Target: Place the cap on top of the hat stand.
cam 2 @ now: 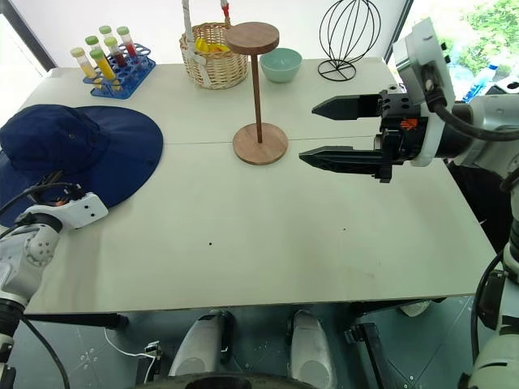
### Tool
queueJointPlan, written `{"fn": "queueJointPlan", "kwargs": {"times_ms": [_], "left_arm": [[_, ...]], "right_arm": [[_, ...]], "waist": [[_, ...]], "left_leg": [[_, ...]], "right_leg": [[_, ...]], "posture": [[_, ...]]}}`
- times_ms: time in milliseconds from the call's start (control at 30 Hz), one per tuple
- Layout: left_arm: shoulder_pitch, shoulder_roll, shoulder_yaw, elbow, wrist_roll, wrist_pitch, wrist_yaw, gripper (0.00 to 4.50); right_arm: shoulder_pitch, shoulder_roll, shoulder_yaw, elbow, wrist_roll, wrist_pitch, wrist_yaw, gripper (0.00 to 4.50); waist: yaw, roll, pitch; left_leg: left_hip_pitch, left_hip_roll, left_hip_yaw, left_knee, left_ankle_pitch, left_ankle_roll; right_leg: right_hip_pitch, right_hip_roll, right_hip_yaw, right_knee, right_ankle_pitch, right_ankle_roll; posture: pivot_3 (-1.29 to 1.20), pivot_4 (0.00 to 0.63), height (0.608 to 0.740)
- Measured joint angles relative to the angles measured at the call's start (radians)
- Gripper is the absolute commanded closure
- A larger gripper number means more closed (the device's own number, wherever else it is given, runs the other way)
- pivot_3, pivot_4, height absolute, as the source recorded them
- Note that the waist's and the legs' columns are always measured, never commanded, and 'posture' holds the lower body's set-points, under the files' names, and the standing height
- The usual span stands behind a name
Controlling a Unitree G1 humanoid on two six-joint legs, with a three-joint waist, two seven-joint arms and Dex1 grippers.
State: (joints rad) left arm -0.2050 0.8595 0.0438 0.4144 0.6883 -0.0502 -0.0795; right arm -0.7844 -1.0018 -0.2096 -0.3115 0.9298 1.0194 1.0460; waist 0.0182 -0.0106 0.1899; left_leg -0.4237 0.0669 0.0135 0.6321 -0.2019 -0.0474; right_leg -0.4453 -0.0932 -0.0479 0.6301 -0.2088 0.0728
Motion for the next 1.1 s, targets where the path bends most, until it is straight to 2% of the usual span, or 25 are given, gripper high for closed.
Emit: {"fn": "queueJointPlan", "kwargs": {"times_ms": [100,200,233,333,533,733,933,1100], "left_arm": [[-0.035,0.0,-0.029,0.049,-0.004,-0.003,0.013,0.87],[-0.039,-0.005,-0.045,0.082,-0.018,-0.01,0.015,2.29],[-0.04,-0.006,-0.054,0.089,-0.022,-0.01,0.014,2.91],[-0.061,0.002,-0.059,0.093,-0.032,-0.015,0.019,4.43],[-0.086,0.006,-0.059,0.102,-0.079,-0.001,-0.004,4.48],[-0.181,-0.013,-0.044,0.068,-0.202,0.095,-0.125,4.48],[-0.438,-0.044,0.009,0.06,-0.351,0.25,-0.248,4.48],[-0.752,-0.084,0.018,0.135,-0.44,0.353,-0.309,4.48]], "right_arm": [[0.0,-0.001,0.0,0.0,0.004,0.001,-0.002,0.0],[0.0,-0.003,0.0,0.0,0.006,0.001,-0.002,0.0],[0.0,-0.003,0.0,0.0,0.008,0.001,-0.003,0.0],[-0.002,-0.006,0.0,0.0,0.012,0.003,-0.009,0.0],[-0.013,-0.032,-0.003,0.022,0.026,0.018,-0.019,0.0],[-0.016,-0.053,-0.013,0.044,0.006,-0.022,-0.024,0.0],[-0.017,-0.081,-0.04,0.063,-0.015,-0.047,-0.036,0.0],[0.003,-0.087,-0.064,0.054,-0.022,-0.057,-0.058,0.0]], "waist": [[0.0,0.001,-0.001],[-0.003,0.001,-0.001],[-0.003,0.001,-0.001],[-0.001,0.002,-0.001],[-0.001,0.003,-0.002],[-0.003,0.0,0.0],[-0.001,-0.004,0.002],[-0.003,-0.008,0.003]], "left_leg": [[0.0,0.0,0.0,0.0,0.0,0.0],[0.0,0.0,0.0,0.0,0.0,0.0],[0.0,0.0,0.0,0.0,0.0,0.0],[0.0,0.0,0.001,0.0,0.0,0.0],[0.0,0.0,0.004,0.0,0.0,0.0],[-0.002,0.0,0.004,0.001,0.0,0.0],[-0.002,0.0,0.004,0.001,0.0,0.0],[-0.003,-0.001,0.005,0.003,0.0,0.0]], "right_leg": [[0.0,0.0,0.0,0.0,0.0,0.0],[0.0,0.0,0.0,0.0,0.0,0.0],[0.0,0.0,0.0,0.0,0.0,0.0],[0.0,-0.001,0.0,0.0,0.0,0.0],[0.0,-0.003,0.0,0.0,-0.001,0.001],[0.0,-0.003,0.0,-0.001,-0.001,0.002],[0.0,-0.002,0.0,-0.001,0.0,0.005],[0.002,-0.002,0.0,-0.002,0.001,0.007]], "posture": [[0.0,0.15,0.735],[0.0,0.15,0.735],[0.0,0.15,0.735],[0.0,0.15,0.735],[0.0,0.15,0.735],[0.0,0.15,0.735],[0.0,0.15,0.735],[0.0,0.15,0.735]]}}
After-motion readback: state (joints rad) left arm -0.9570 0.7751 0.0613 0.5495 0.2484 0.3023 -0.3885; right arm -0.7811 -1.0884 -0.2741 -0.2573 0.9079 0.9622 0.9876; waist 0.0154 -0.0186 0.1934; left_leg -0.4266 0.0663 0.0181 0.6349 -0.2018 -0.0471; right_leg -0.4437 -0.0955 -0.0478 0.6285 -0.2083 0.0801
